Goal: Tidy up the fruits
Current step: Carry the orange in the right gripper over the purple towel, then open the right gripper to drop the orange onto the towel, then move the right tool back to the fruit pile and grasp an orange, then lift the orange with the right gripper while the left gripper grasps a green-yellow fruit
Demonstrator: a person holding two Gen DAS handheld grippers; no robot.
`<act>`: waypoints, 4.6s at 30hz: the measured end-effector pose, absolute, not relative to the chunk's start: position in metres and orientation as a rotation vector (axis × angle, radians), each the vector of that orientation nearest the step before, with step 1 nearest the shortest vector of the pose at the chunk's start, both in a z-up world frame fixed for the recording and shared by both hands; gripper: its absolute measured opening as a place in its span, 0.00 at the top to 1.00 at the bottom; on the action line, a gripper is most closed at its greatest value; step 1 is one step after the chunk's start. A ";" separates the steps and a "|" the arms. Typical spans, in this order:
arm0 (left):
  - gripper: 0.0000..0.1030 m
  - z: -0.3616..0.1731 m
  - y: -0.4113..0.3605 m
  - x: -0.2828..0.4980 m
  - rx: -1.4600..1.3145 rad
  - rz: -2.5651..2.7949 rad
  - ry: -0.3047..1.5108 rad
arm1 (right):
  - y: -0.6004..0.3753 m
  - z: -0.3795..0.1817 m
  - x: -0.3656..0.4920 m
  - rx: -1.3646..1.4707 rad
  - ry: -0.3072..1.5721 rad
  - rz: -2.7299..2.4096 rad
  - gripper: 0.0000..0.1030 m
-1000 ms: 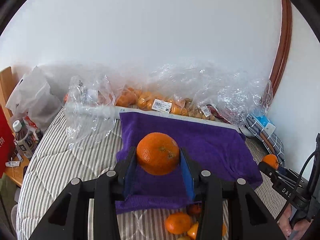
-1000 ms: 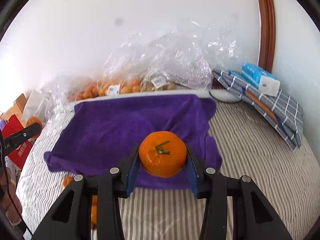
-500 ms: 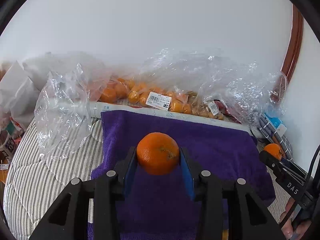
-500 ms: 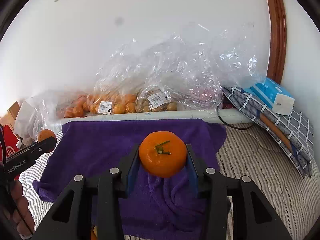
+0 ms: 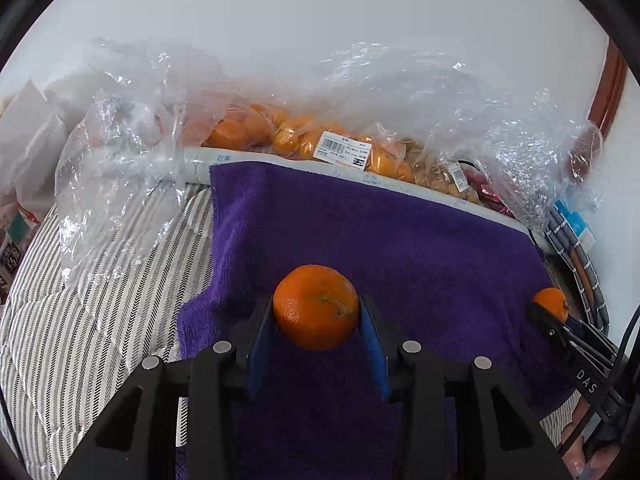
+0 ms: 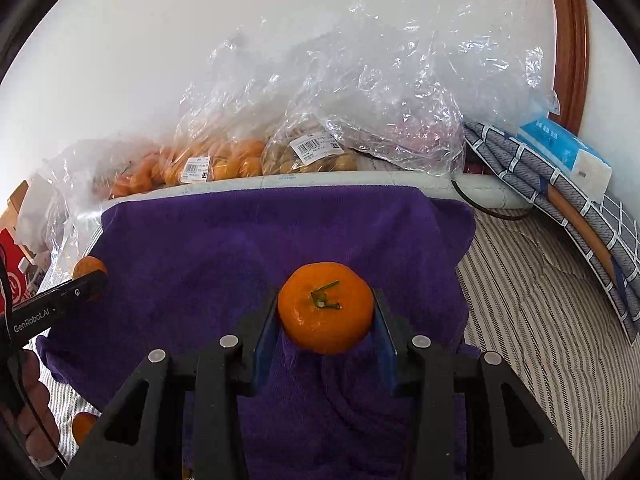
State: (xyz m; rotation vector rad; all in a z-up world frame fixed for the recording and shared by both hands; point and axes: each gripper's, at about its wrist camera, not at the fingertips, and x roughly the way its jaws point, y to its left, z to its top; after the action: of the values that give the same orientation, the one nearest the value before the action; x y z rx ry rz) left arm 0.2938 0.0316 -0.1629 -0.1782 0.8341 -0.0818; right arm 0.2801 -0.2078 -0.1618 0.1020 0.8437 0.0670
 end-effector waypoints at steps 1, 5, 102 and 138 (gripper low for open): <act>0.61 -0.163 0.028 0.293 -0.165 -0.085 0.833 | -0.208 -0.163 0.280 0.099 0.846 0.067 0.58; 0.61 -0.167 0.021 0.294 -0.142 -0.089 0.846 | -0.208 -0.167 0.282 0.099 0.860 0.064 0.58; 0.46 -0.183 0.106 0.140 -0.206 -0.069 0.870 | -0.127 -0.160 0.145 0.202 0.980 0.284 0.70; 0.38 -0.176 0.080 0.135 -0.191 -0.147 0.884 | -0.184 -0.159 0.110 0.028 0.849 0.139 0.70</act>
State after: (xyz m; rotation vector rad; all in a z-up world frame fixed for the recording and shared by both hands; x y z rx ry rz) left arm 0.1352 0.0797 -0.1757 -0.1912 0.8837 -0.1474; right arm 0.1100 -0.1844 -0.1595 0.0278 0.8490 0.1391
